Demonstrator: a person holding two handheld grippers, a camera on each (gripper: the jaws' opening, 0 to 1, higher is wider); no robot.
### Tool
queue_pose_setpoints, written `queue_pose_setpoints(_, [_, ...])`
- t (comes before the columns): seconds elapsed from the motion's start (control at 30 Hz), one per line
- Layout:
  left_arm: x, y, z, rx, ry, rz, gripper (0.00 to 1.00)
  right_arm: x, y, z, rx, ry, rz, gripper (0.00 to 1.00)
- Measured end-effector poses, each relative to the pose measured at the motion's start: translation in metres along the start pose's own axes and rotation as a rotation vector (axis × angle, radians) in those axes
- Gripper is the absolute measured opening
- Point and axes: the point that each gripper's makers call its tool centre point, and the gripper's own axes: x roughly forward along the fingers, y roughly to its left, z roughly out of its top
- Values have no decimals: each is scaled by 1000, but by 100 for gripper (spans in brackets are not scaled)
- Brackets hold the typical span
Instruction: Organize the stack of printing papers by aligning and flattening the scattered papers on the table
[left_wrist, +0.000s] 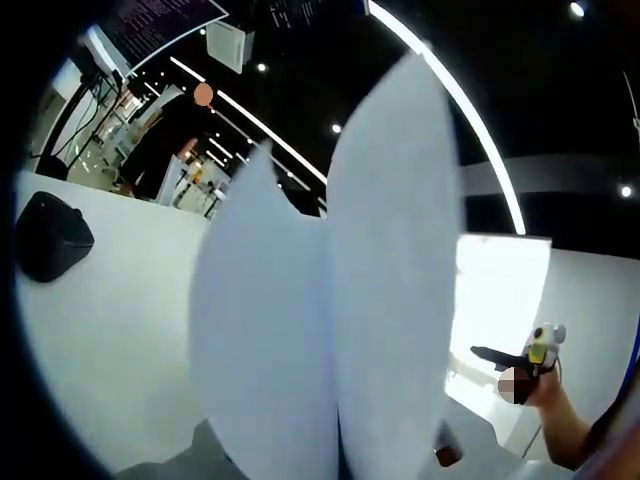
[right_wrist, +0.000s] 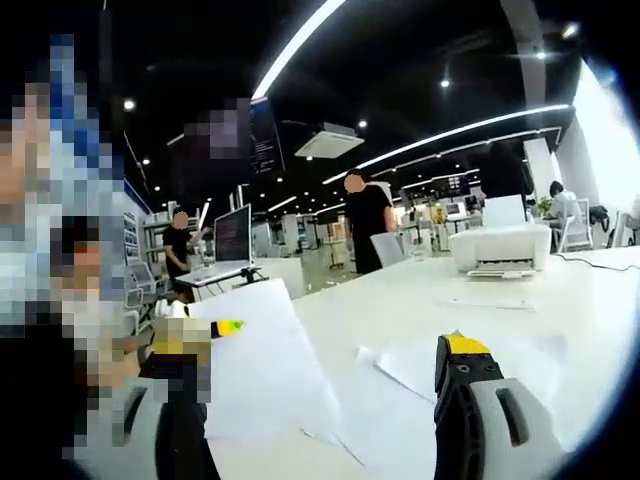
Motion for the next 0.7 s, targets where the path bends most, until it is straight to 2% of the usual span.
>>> queue_pose_setpoints(0.5, [0, 2, 1, 1, -2, -1, 6, -10, -10, -9, 11, 18, -46, 90])
queue_pose_setpoints(0.7, [0, 3, 1, 4, 0, 1, 6, -12, -18, -19, 9, 37, -75, 90])
